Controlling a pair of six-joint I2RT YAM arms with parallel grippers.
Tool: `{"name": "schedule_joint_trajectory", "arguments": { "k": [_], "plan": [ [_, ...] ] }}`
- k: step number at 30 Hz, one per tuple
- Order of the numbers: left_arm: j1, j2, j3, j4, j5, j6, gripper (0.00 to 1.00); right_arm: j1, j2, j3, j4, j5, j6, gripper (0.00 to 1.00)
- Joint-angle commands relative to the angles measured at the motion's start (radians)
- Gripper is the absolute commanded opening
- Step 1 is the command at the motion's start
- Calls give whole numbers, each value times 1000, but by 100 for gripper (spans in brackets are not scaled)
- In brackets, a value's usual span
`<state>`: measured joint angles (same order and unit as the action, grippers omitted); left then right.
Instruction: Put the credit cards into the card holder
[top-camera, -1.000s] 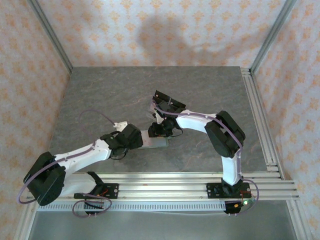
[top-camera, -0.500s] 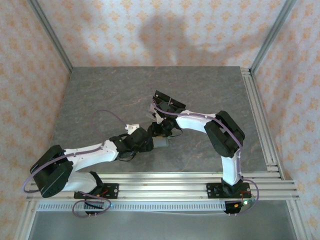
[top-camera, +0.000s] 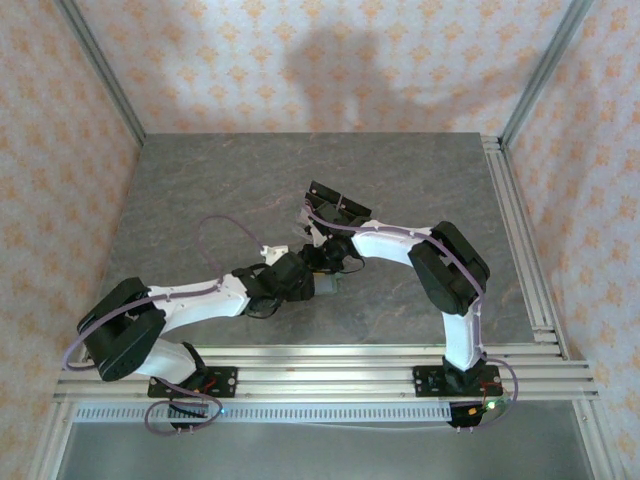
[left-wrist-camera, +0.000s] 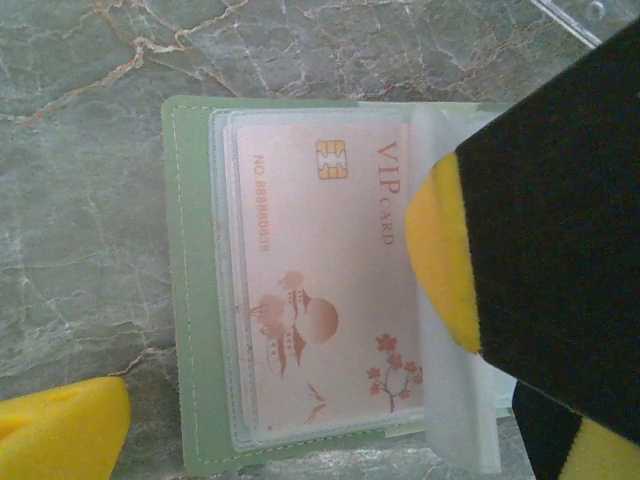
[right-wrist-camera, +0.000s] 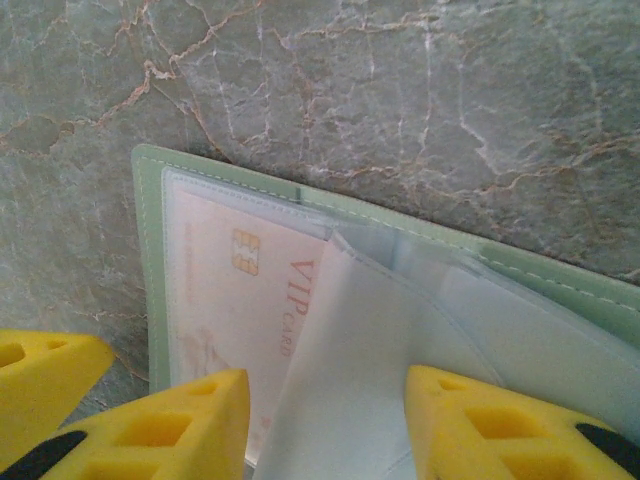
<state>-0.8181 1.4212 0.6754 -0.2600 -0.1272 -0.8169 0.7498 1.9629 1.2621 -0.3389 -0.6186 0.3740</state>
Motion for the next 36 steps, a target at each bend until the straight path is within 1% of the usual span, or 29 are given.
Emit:
{"name": "schedule_joint_trajectory", "arguments": {
  "k": [1, 18, 25, 31, 36],
  "plan": [
    [-6, 9, 8, 11, -26, 8, 100, 5, 13, -10, 8, 0, 7, 45],
    [-6, 27, -47, 10, -58, -7, 100, 3, -41, 26, -28, 10, 14, 45],
    [-6, 19, -51, 8, -63, -11, 100, -9, -109, 28, -20, 44, 38, 45],
    [-6, 18, -53, 6, -66, -11, 100, -20, -163, -14, -20, 87, 46, 45],
    [-6, 17, -48, 4, -67, -11, 100, -33, -166, -72, -1, 94, 55, 46]
  ]
}}
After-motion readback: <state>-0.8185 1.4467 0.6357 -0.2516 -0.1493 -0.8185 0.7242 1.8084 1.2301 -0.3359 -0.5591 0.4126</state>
